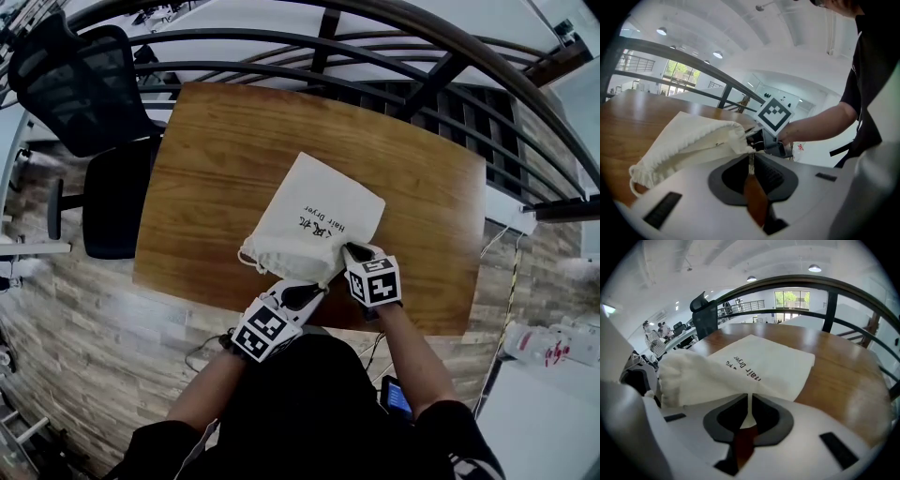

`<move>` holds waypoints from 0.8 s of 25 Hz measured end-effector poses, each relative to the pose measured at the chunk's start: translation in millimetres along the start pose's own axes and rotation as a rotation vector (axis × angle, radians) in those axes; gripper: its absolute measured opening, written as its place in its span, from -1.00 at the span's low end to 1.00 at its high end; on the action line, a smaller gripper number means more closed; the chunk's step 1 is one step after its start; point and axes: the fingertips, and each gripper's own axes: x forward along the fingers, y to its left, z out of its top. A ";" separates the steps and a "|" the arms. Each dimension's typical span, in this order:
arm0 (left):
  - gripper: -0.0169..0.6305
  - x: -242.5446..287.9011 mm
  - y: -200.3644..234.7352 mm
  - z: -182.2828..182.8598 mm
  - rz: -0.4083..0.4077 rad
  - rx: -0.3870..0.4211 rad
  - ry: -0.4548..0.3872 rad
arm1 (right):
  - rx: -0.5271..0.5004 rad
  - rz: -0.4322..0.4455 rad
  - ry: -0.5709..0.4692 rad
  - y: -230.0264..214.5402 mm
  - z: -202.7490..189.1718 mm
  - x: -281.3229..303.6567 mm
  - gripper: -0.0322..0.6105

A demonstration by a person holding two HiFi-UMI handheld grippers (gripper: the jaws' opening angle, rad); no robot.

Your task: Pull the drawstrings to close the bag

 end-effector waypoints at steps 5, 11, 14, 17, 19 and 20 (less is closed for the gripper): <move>-0.82 -9.3 -6.0 -0.9 -0.020 0.022 0.004 | 0.006 0.000 0.019 -0.1 -7.8 6.2 -0.84; -0.91 -25.8 -44.7 3.9 -0.174 0.089 0.000 | -0.021 -0.109 -0.010 -14.1 -2.7 7.5 -0.85; -0.91 -28.3 -37.1 5.0 -0.105 0.130 0.013 | 0.062 -0.051 -0.031 -11.2 -3.5 5.8 -0.91; -0.91 -32.8 -20.4 3.9 -0.056 0.111 0.014 | 0.126 -0.047 -0.083 -6.4 -5.9 0.1 -0.88; -0.91 -36.9 -14.6 3.6 -0.050 0.089 0.011 | 0.131 -0.052 -0.111 -1.6 -6.1 -4.7 -0.84; -0.91 -38.6 -12.3 2.8 -0.044 0.083 0.013 | 0.129 -0.049 -0.123 2.2 -5.0 -7.8 -0.82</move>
